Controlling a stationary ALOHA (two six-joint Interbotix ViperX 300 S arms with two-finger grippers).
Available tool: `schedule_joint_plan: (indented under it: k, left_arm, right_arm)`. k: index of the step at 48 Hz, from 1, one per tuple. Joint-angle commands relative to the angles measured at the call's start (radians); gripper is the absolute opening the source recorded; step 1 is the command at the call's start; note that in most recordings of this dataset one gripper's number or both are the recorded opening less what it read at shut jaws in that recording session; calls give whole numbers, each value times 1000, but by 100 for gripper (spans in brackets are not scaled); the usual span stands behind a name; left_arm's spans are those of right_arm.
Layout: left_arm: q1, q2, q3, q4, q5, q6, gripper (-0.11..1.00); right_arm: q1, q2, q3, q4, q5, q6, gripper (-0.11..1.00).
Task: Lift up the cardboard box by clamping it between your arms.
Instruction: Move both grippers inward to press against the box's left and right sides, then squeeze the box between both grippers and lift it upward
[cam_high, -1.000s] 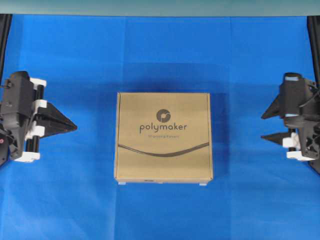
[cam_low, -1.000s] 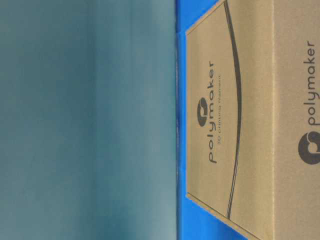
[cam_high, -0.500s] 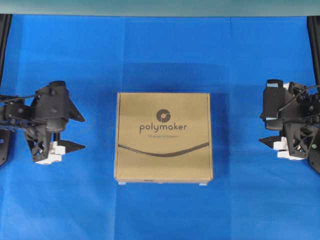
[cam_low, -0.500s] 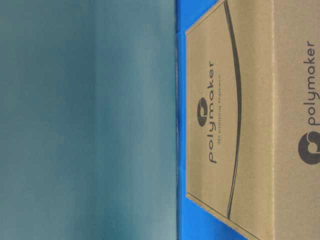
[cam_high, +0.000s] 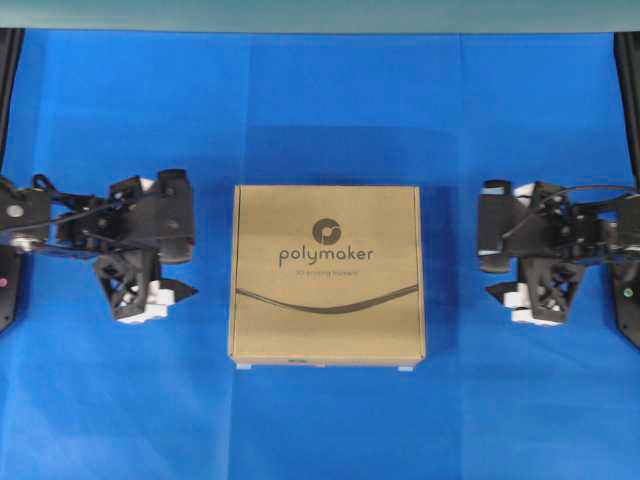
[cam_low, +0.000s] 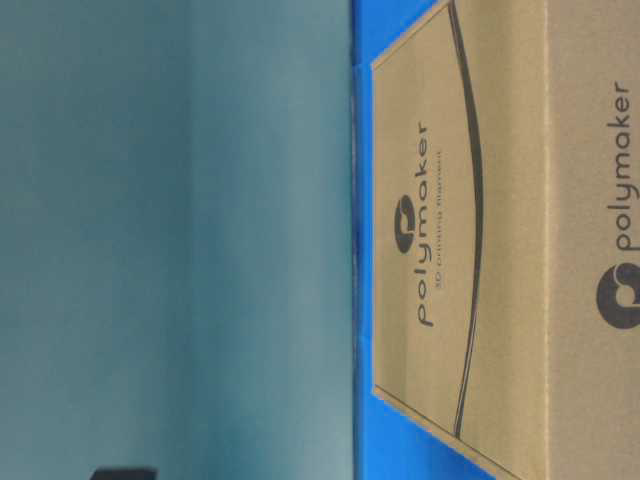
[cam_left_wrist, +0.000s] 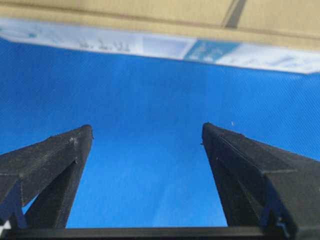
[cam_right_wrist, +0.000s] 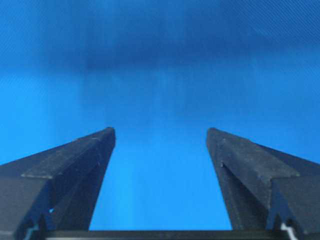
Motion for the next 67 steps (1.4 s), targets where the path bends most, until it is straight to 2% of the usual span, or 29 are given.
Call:
schedule_joint_plan:
  k: [1,12,33,67]
  left_arm:
    - [0,35,-38,2,-14,2,85]
    - [0,118,-81,3,-94,3,85]
    - [2,164,-121,3,-101,5,85]
    - [2,149,-147,6,-91,6,85]
  right_arm:
    - [-2,44,-41,0,-40,-8,100]
    - [-2,153,-91,0,-121,-11,100]
    - [26,265,-201,0,-199,-28,100]
    - [40,241,-239,9,-169,-15,100]
